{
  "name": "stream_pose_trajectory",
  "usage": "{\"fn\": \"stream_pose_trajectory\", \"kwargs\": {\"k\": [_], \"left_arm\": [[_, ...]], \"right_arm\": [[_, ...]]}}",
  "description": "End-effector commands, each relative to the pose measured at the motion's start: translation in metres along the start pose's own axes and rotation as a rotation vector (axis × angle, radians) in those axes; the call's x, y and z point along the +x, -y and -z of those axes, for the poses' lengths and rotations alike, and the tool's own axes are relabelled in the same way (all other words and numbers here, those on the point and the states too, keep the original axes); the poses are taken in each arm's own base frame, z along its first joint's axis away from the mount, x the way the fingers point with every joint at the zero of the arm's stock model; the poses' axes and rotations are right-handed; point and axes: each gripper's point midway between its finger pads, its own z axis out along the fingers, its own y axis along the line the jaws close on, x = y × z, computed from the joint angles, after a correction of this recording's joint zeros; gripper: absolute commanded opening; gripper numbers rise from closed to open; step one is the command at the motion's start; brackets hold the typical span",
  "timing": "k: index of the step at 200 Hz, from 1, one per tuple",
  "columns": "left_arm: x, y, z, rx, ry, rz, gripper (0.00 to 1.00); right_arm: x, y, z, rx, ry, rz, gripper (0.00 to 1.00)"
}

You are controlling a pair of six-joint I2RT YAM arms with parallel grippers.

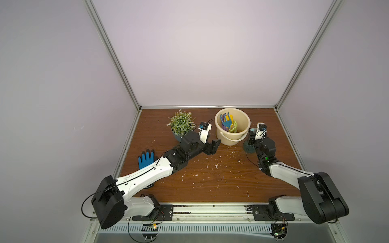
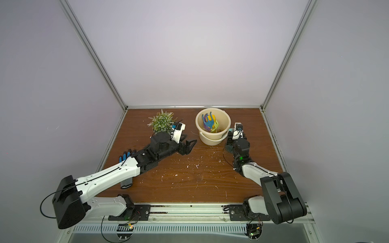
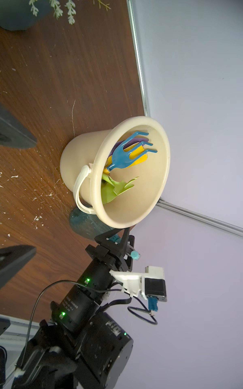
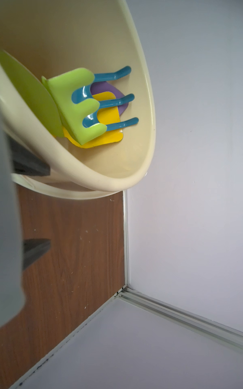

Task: Organize the gardening tools
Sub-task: Adjust the gardening tool at the center of the board.

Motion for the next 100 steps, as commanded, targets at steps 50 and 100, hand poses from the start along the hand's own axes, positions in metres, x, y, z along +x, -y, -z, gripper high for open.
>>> {"fn": "stream_pose_trajectory", "kwargs": {"k": [50, 100], "left_arm": [[-0.006, -0.001, 0.0, 0.015, 0.029, 0.009, 0.76], [-0.005, -0.001, 0.001, 0.015, 0.03, 0.009, 0.76]], "right_arm": [[-0.038, -0.001, 0.008, 0.006, 0.056, -0.008, 0.63], [-0.052, 0.005, 0.019, 0.024, 0.046, -0.01, 0.67]]}}
